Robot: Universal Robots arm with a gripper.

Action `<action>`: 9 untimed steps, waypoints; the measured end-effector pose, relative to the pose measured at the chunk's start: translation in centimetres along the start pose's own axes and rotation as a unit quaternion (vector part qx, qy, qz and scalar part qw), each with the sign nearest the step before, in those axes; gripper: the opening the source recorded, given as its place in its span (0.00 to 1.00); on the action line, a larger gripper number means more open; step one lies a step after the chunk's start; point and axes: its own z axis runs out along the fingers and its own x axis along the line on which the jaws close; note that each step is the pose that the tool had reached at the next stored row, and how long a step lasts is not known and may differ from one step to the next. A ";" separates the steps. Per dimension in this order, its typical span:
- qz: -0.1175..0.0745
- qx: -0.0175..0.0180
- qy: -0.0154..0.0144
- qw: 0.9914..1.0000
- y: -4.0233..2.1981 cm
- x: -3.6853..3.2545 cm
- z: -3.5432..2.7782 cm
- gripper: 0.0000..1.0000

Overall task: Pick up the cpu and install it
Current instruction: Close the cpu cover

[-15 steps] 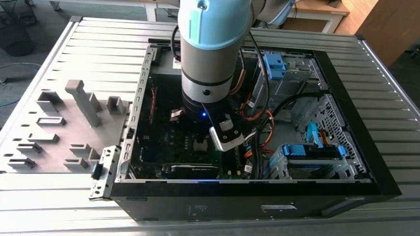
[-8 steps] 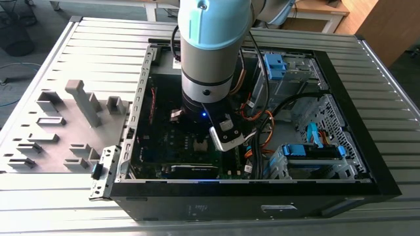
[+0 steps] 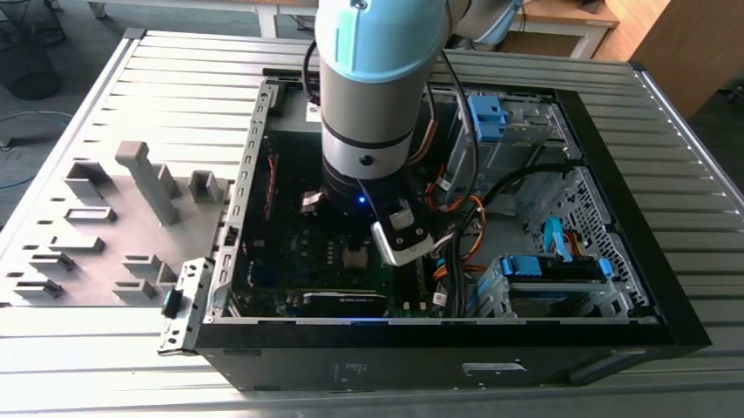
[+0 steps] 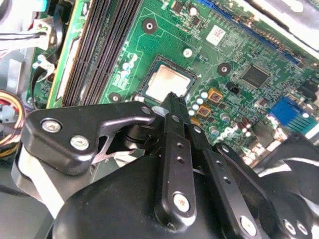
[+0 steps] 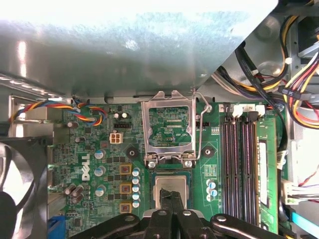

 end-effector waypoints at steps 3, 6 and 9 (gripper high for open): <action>-0.001 -0.001 0.000 1.000 0.03 0.00 -0.56 0.11; -0.014 -0.002 0.001 1.000 0.04 0.00 -0.60 0.11; -0.041 -0.002 0.003 0.999 0.04 0.00 -0.61 0.11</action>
